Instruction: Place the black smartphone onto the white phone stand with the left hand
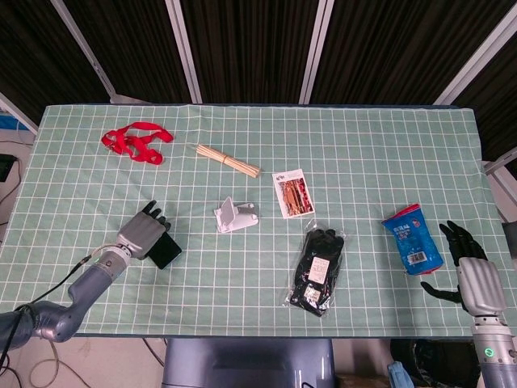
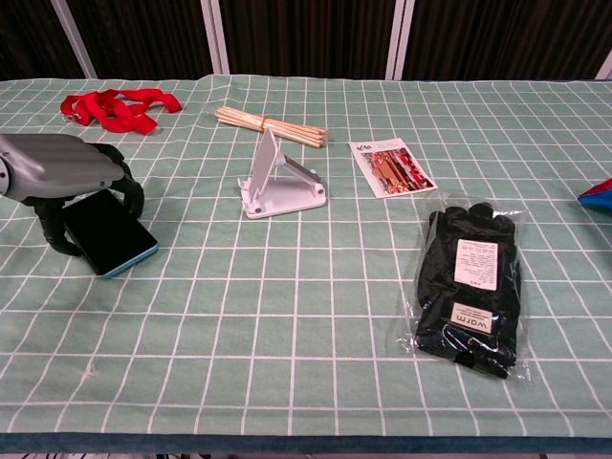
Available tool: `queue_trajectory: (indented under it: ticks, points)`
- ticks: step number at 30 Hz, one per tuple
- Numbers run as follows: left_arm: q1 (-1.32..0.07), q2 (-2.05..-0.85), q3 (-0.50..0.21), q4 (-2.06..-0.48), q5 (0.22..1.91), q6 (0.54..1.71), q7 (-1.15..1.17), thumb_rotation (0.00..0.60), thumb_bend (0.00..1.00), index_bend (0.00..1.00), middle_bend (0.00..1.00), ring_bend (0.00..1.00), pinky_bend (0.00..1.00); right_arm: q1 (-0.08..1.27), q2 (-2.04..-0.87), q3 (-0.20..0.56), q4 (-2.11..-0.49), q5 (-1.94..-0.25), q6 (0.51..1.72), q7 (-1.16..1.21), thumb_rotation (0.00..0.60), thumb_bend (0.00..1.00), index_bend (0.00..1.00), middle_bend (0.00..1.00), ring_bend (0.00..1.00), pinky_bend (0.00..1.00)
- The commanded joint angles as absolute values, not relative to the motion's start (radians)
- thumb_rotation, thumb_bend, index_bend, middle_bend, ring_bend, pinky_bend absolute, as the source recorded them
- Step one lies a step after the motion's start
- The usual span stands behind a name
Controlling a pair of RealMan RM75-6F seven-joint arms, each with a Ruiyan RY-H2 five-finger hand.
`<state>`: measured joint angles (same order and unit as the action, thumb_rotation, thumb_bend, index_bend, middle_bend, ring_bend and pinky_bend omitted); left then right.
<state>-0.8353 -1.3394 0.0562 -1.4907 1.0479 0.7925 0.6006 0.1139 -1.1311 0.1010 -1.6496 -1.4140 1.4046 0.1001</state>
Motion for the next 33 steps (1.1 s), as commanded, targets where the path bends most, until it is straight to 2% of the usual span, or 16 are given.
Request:
queue_trajectory:
  ticks: [1,9,16,25,33]
  points:
    - [-0.834,-1.327,0.044,-1.505,1.061,0.805,0.588,0.6,0.42,0.58,0.64,0.13,0.0,0.114,-1.13,0.101,-1.65,-1.414,1.404,0.101,0.6,0.1,0.0,0.0,0.0,0.15]
    - [-0.839,-1.301,-0.006,-1.551,1.054,0.84,0.556,0.6,0.42,0.59,0.65,0.13,0.0,0.114,-1.129,0.101,-1.65,-1.414,1.401,0.107,0.6,0.1,0.0,0.0,0.0,0.15]
    - [-0.828,-1.329,-0.097,-1.603,0.97,0.91,0.487,0.6,0.42,0.59,0.64,0.13,0.0,0.115,-1.127,0.101,-1.652,-1.411,1.397,0.111,0.6,0.1,0.0,0.0,0.0,0.15]
    - [-0.835,-1.441,-0.263,-1.694,0.709,1.01,0.396,0.6,0.42,0.59,0.65,0.13,0.0,0.116,-1.124,0.101,-1.655,-1.406,1.391,0.119,0.6,0.1,0.0,0.0,0.0,0.15]
    - [-0.862,-1.531,-0.364,-1.719,0.557,1.053,0.328,0.6,0.42,0.58,0.65,0.13,0.0,0.117,-1.121,0.102,-1.659,-1.398,1.383,0.125,0.6,0.1,0.0,0.0,0.0,0.15]
